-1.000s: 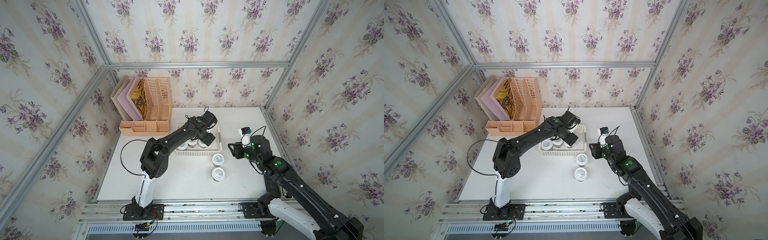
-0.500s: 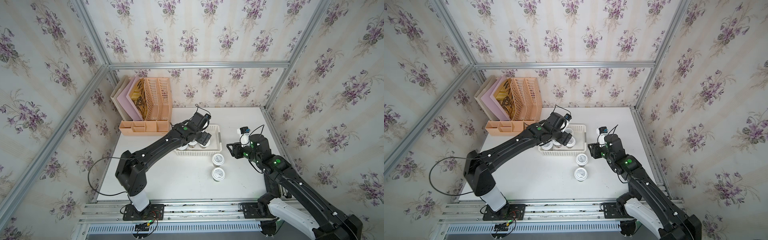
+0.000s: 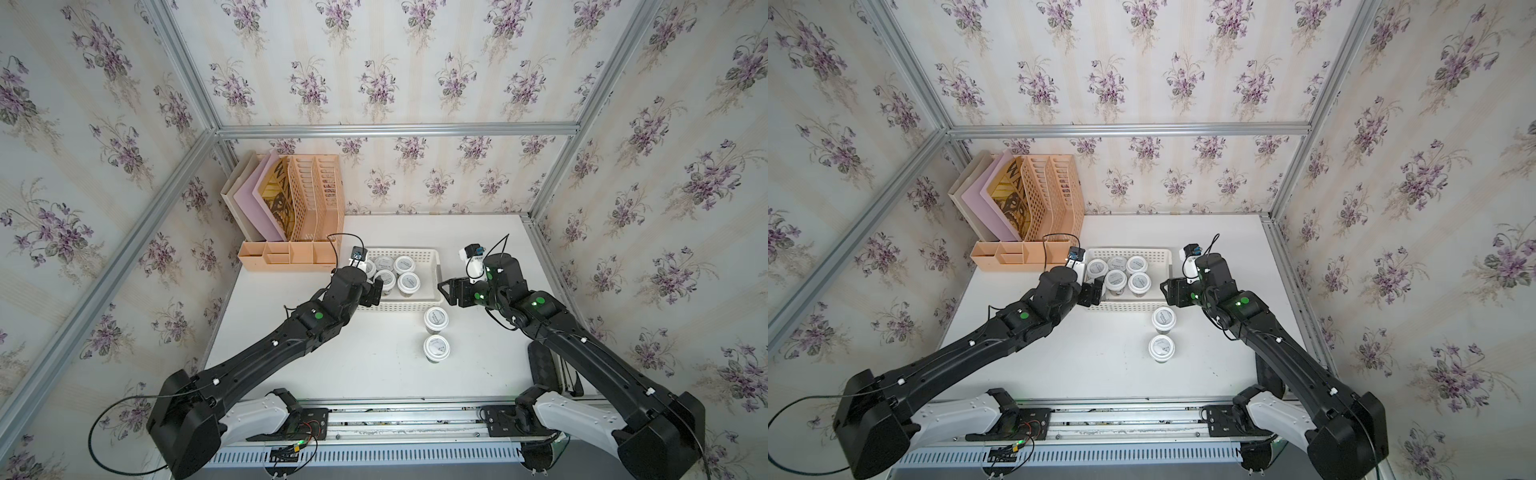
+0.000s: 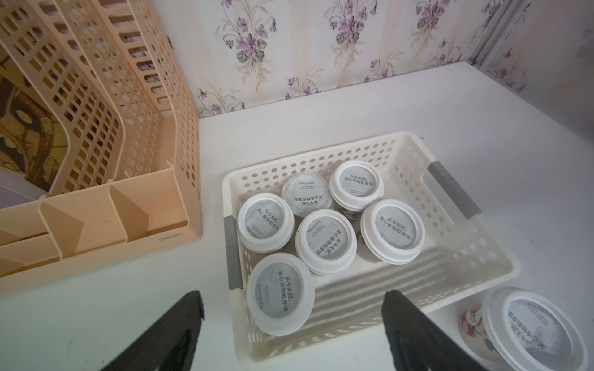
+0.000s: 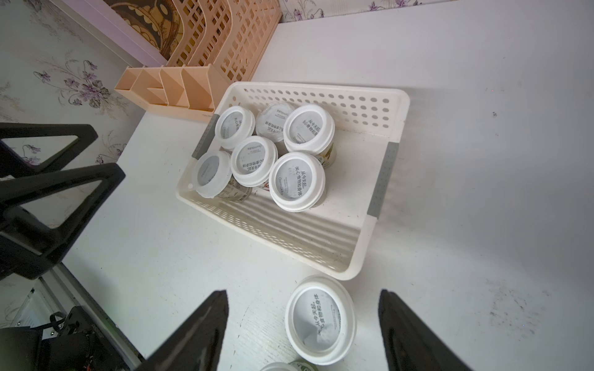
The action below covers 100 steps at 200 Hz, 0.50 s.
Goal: Put the yogurt in the basket
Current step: Pick up the yogurt from the center of the board.
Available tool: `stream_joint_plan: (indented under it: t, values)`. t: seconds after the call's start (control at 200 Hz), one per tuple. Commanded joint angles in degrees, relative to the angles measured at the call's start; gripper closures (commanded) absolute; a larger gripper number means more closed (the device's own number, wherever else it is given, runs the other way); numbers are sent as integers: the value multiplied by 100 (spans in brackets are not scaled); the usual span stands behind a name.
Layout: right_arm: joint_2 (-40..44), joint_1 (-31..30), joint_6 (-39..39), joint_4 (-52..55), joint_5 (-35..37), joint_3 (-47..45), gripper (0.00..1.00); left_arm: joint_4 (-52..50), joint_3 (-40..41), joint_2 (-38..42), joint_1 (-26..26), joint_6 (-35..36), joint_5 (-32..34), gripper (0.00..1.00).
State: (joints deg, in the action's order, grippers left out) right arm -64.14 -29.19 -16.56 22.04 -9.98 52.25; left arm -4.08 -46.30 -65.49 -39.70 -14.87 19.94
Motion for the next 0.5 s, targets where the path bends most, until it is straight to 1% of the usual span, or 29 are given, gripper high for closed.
stream_joint_plan:
  t: [0.0,0.17,0.315,0.325,0.34,0.495]
  values:
    - [-347,5,20,-137,-87,199,21,555,221,237,147,-106,239,8]
    - [-914,-60,21,-430,-180,468,21,577,496,413,482,-323,-54,8]
    - [-1224,-121,72,-405,24,696,21,604,606,526,551,-319,-99,8]
    - [-1241,-287,80,-403,36,709,21,602,612,535,558,-322,-101,7]
    - [-1260,-338,82,-396,54,724,21,603,625,544,557,-330,-112,7]
    - [-1492,-419,117,-332,166,854,22,708,727,606,578,-327,-104,7]
